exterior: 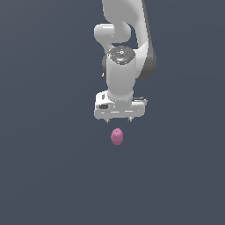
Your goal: Pick up the object and move it to a goal position.
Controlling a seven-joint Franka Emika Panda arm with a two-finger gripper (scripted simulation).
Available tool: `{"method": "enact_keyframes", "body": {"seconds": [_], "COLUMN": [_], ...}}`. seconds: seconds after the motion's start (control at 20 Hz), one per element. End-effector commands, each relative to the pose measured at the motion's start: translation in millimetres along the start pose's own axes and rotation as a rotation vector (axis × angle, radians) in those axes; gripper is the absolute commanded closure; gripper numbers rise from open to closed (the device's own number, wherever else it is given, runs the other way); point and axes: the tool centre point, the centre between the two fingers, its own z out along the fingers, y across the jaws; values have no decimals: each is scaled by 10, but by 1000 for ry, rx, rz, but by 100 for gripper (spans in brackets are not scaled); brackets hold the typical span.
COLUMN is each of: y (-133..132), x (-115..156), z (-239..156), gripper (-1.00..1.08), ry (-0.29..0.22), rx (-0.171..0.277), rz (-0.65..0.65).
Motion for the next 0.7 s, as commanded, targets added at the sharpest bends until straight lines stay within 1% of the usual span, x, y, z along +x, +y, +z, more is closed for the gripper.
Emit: {"method": "enact_keyframes", "body": {"seconds": [0.0,0.35,0.65], "y": [-39,-35,-2], "x": [24,34,93], "z": [-22,-1,145], "gripper": [-92,-92,-92], "ry": [6,4,-9], "rx": [2,1,-5], "rz": [-14,-23,-85]}}
